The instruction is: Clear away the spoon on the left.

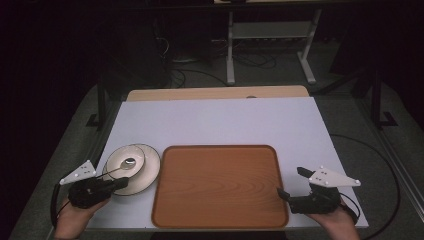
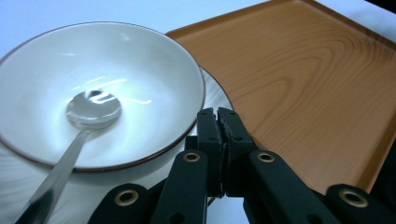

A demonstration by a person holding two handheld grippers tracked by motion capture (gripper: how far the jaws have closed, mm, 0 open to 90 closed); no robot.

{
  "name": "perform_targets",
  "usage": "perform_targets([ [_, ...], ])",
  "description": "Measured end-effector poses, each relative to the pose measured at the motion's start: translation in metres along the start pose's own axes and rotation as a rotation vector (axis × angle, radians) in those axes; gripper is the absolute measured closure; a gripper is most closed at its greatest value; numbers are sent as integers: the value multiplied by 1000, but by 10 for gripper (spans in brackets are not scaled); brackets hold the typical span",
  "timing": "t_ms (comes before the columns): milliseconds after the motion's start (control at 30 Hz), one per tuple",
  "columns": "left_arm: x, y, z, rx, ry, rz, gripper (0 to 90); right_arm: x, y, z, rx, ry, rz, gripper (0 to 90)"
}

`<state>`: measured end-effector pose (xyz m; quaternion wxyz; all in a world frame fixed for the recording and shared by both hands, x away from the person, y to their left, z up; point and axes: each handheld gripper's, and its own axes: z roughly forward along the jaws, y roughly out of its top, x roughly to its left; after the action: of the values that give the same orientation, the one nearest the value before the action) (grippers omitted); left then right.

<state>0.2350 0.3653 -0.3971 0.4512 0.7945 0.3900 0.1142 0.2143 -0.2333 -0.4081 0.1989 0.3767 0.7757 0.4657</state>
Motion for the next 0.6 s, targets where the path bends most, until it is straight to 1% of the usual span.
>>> perform_targets([
  [100, 4, -1, -6, -8, 16, -9, 877, 1, 0, 1, 1, 5, -3, 62],
  [400, 10, -2, -15, -30, 50, -23, 878, 0, -1, 1, 0, 4, -1, 62],
  [500, 14, -4, -20, -39, 71, -32, 878, 0, 0, 1, -2, 4, 1, 62],
  [600, 16, -5, -21, -44, 78, -37, 878, -1, -1, 1, 0, 4, 0, 62],
])
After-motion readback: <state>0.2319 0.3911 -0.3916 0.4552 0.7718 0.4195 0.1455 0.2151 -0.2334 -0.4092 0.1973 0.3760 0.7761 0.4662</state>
